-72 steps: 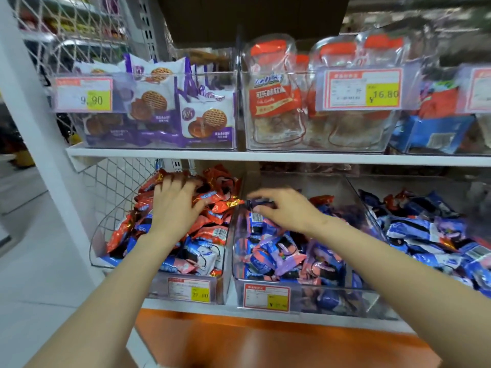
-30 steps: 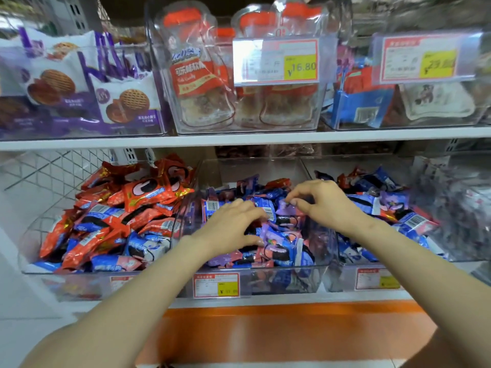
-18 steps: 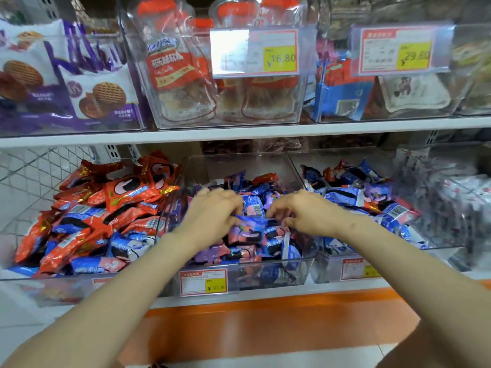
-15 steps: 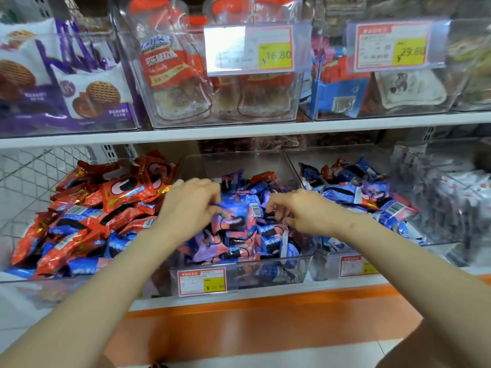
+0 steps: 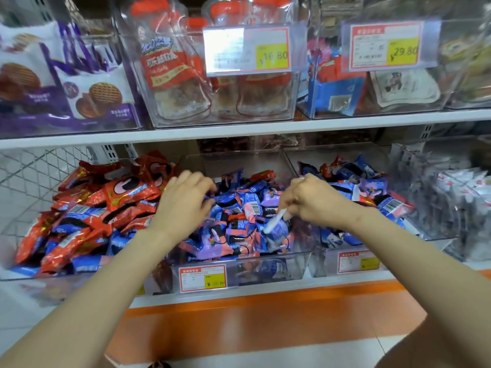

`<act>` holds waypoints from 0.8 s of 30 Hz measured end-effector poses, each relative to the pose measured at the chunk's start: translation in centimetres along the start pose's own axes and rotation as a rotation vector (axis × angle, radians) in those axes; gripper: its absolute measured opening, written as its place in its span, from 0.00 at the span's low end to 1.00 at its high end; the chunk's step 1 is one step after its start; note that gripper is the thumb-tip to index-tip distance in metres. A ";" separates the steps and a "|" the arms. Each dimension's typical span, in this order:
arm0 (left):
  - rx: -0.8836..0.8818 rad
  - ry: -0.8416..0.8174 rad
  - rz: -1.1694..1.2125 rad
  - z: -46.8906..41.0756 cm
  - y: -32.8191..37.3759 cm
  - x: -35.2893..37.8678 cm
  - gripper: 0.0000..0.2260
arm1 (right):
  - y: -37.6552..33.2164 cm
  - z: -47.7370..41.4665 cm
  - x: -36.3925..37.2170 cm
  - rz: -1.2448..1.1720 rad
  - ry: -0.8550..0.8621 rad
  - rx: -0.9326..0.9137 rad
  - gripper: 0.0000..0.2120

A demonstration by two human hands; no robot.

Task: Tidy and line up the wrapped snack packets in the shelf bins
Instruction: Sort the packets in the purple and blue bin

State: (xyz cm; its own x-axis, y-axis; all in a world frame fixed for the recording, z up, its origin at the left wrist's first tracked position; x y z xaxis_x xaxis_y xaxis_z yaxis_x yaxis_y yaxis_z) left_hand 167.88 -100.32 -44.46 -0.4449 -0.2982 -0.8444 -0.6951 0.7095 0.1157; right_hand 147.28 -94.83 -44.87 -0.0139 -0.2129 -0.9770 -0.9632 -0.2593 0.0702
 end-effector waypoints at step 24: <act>0.367 -0.657 0.422 0.3 6.4 10.5 0.03 | 4.9 3.9 -2.8 -0.774 0.199 0.412 0.07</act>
State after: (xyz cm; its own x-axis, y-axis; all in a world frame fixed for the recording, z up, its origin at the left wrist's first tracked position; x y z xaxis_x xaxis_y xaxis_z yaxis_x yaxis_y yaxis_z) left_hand 158.94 -98.72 -52.74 -0.1296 0.3862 -0.9133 -0.2684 0.8730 0.4072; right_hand 141.54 -91.84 -42.60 0.6891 -0.2877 -0.6651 -0.7038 -0.0474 -0.7088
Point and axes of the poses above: each hand's wrist, its own z-axis away from the middle knuckle, its own x-axis out of the palm, y = z × x, the point moved 5 cm from there along -z, towards the middle knuckle, and after that the axes turned 11 degrees about z, right-handed, at the moved point
